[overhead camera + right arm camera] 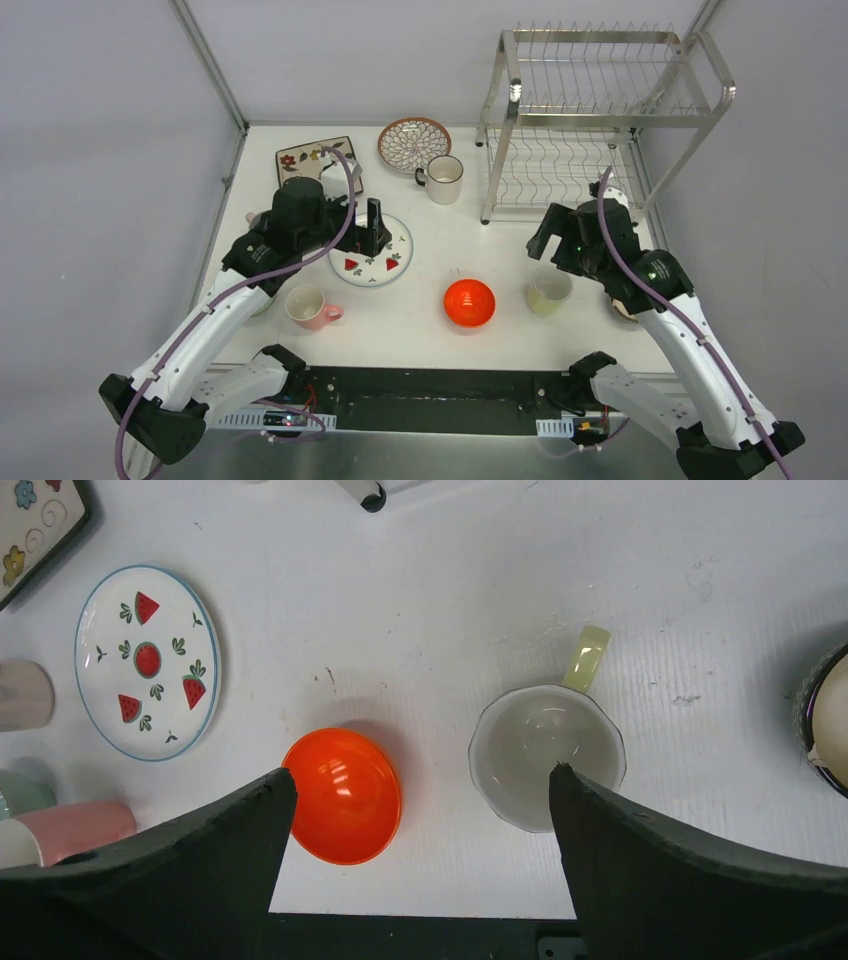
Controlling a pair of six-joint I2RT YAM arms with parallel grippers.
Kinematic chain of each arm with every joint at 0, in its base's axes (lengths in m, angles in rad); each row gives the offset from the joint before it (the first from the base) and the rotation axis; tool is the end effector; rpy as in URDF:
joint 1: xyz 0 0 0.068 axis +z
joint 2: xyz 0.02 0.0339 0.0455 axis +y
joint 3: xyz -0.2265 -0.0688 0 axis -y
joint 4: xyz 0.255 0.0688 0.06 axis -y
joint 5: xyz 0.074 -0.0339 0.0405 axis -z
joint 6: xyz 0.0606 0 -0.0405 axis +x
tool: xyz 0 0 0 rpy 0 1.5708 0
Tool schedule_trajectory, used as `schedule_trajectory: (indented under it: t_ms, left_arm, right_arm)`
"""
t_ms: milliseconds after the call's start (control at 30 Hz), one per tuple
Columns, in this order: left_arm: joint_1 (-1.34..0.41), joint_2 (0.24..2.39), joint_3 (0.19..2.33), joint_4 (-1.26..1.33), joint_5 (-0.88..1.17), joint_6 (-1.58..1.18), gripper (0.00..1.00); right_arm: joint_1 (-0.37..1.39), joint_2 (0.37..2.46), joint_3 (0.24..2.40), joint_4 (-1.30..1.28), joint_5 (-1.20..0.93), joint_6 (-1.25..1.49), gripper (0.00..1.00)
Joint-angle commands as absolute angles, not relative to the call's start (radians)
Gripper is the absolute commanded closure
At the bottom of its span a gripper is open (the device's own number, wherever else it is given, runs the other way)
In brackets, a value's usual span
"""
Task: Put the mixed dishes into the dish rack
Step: Pick up the plate at the center of the board.
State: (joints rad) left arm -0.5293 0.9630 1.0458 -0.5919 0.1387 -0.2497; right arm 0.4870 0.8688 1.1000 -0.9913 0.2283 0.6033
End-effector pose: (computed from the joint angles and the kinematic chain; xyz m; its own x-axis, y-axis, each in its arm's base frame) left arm 0.2175 -0.1369 0.3150 -0.5570 0.0423 -0.8294 0.4816 0.8301 -0.2811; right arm 0.1872 0.0836 0.3116 -0.6778 0.2664 -0.6853 0.0895 0.9550 0.2828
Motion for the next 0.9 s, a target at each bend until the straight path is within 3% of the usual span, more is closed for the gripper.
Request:
schedule_trajectory:
  t_ms: [0,533,867]
  left_arm:
    - [-0.532,0.937,1.028,-0.559,0.119,-0.239,0.01]
    - [-0.532,0.880,0.984,-0.576,0.039,-0.163,0.01]
    - [-0.532,0.862,0.951,-0.587,0.032,-0.145,0.01]
  right_arm:
    - [0.486,0.873,1.097,-0.989,0.255,0.629,0.00]
    - [0.487,0.967,1.042,-1.140,0.253,0.732,0.02]
    - [0.486,0.975,1.020,-1.149,0.264,0.692,0.36]
